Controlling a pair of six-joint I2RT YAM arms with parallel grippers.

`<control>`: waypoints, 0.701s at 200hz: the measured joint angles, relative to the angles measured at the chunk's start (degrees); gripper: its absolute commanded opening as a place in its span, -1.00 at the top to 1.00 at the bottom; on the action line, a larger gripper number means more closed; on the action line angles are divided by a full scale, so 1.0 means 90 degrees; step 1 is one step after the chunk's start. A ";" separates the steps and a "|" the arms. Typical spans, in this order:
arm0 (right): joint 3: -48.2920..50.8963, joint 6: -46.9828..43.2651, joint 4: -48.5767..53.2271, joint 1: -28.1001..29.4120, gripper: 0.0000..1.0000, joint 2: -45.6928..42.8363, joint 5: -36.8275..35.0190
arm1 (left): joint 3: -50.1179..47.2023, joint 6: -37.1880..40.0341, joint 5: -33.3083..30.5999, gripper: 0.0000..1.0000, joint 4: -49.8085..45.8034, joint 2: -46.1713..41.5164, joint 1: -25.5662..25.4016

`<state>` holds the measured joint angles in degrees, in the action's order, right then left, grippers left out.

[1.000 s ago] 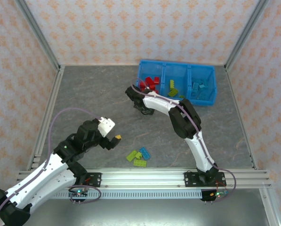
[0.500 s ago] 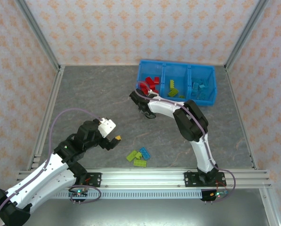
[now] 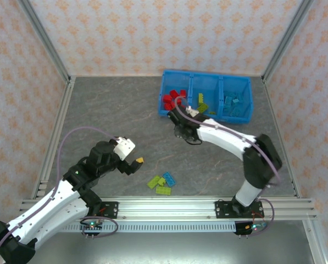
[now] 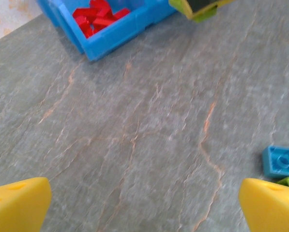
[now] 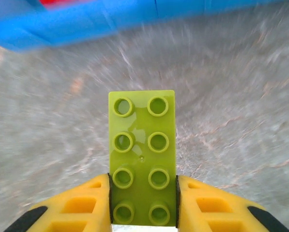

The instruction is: Sort the legos into containers by color

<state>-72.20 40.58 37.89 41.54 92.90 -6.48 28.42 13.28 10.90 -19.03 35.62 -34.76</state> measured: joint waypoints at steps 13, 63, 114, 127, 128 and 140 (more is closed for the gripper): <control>-0.0272 -0.0338 0.0141 -0.0182 0.37 -0.0389 -0.0153 | 0.0002 -0.0226 0.0124 -1.00 0.0182 0.0005 0.0000; -0.1970 -0.1642 0.0114 -0.1960 0.36 0.0357 -0.0080 | 0.0425 -0.1005 0.0107 -1.00 0.0168 0.0454 0.0000; -0.4061 -0.2293 0.0440 -0.2934 -0.21 0.3014 0.0617 | 0.0947 -0.2018 -0.0789 -1.00 -0.0639 0.0855 0.0000; -0.4233 -0.2331 0.0605 -0.2953 -0.32 0.3240 0.0690 | 0.0947 -0.2239 -0.0937 -1.00 -0.0809 0.0884 0.0000; -0.4235 -0.2346 0.0617 -0.2953 -0.32 0.3242 0.0702 | 0.0947 -0.2249 -0.0940 -1.00 -0.0809 0.0886 0.0000; -0.4233 -0.2348 0.0775 -0.2953 -0.34 0.3201 0.0753 | 0.0947 -0.2368 -0.0991 -1.00 -0.0869 0.0894 0.0000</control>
<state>-110.30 19.44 44.86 14.96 121.71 0.30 36.95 -8.03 1.98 -26.85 43.66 -34.76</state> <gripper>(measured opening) 0.658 0.998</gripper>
